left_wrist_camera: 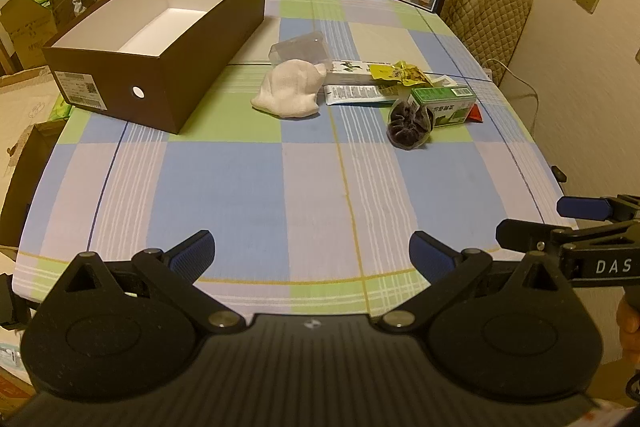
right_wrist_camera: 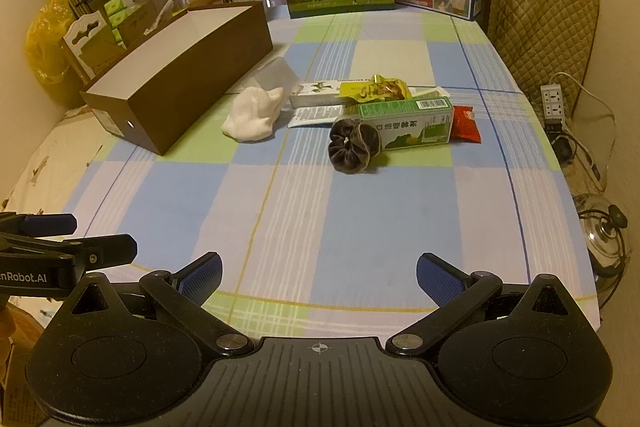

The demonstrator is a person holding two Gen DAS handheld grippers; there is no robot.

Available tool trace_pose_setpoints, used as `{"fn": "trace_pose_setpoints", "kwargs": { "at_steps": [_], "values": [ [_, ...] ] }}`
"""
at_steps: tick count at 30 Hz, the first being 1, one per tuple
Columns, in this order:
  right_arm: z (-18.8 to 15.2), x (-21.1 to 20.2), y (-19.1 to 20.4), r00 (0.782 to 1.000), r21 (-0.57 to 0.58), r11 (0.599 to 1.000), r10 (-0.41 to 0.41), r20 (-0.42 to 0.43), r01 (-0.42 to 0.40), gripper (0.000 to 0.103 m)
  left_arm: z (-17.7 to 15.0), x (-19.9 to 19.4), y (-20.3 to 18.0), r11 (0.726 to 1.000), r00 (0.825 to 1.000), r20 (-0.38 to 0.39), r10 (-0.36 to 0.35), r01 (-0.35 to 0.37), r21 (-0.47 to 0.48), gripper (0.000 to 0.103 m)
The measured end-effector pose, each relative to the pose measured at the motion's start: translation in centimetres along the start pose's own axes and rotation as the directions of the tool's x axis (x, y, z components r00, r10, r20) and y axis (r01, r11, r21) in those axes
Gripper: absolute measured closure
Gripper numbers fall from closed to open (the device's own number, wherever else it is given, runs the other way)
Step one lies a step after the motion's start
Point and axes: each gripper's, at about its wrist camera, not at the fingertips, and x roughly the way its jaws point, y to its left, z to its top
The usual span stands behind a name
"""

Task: Organize objects
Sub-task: 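Move the right tool toward the dark brown scrunchie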

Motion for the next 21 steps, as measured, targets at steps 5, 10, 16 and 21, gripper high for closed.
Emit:
{"fn": "trace_pose_setpoints", "kwargs": {
  "at_steps": [5, 10, 16, 21],
  "values": [
    [0.7, 0.7, -0.4, 1.0, -0.006, 1.0, 0.008, -0.008, -0.008, 0.002, 0.7, 0.5, 0.2, 1.0, 1.0, -0.007, 0.006, -0.006, -0.012, 0.001],
    [1.3, 1.4, -0.8, 1.0, -0.01, 1.0, 0.016, -0.015, -0.016, 0.002, 1.2, 1.1, 0.1, 1.0, 1.0, -0.016, 0.01, -0.01, -0.018, 0.001],
    [2.0, 2.2, -1.6, 0.999, -0.011, 1.0, 0.023, -0.022, -0.023, 0.002, 2.0, 2.0, -0.2, 1.0, 1.0, -0.028, 0.014, -0.015, -0.025, 0.001],
    [2.7, 3.0, -2.6, 0.999, -0.002, 1.0, 0.022, -0.023, -0.022, 0.002, 2.8, 3.0, -0.5, 0.999, 0.999, -0.04, 0.017, -0.018, -0.028, 0.001]
  ]
}}
